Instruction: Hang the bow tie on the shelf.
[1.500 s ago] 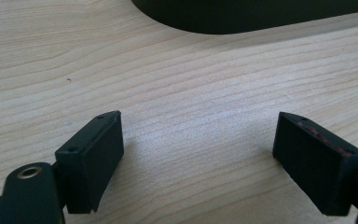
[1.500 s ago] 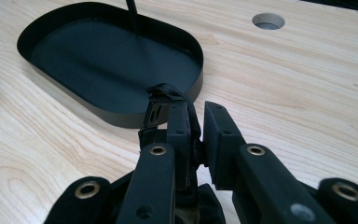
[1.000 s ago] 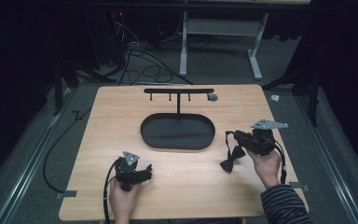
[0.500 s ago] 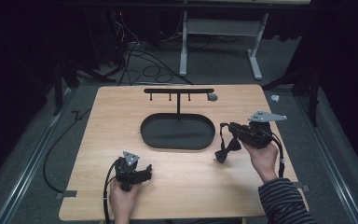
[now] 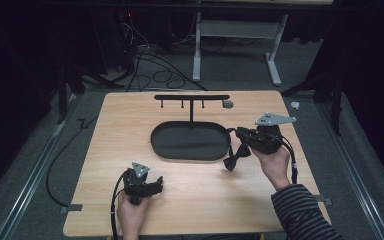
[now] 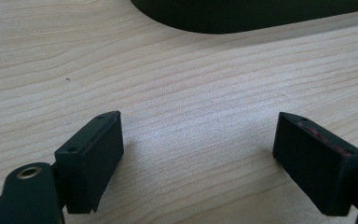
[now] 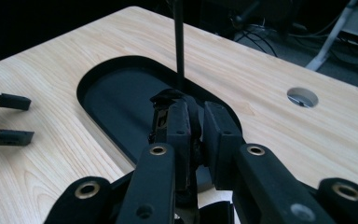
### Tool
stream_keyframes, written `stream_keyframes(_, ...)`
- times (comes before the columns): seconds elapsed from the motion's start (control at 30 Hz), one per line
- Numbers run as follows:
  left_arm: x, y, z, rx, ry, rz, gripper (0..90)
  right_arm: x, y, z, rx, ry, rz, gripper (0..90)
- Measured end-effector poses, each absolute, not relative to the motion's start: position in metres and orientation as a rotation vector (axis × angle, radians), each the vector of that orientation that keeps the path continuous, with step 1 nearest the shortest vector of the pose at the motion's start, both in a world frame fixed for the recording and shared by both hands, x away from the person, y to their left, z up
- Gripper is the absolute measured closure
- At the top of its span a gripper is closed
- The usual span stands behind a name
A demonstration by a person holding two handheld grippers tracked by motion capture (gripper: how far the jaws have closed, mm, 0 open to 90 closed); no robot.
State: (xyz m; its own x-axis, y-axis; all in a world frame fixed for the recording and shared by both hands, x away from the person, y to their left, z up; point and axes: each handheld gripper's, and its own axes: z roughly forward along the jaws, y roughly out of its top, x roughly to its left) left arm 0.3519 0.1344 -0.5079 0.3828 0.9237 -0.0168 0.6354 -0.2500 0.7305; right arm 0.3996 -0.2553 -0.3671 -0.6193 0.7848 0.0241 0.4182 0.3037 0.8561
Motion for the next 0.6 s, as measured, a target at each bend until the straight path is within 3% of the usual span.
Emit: stream_keyframes(0.6, 0.352, 0.134, -0.508, 1.985, 1.336, 0.56, 16.4, 0.413, -0.232, -0.351, 1.009, 2.188, 1.259, 82.8)
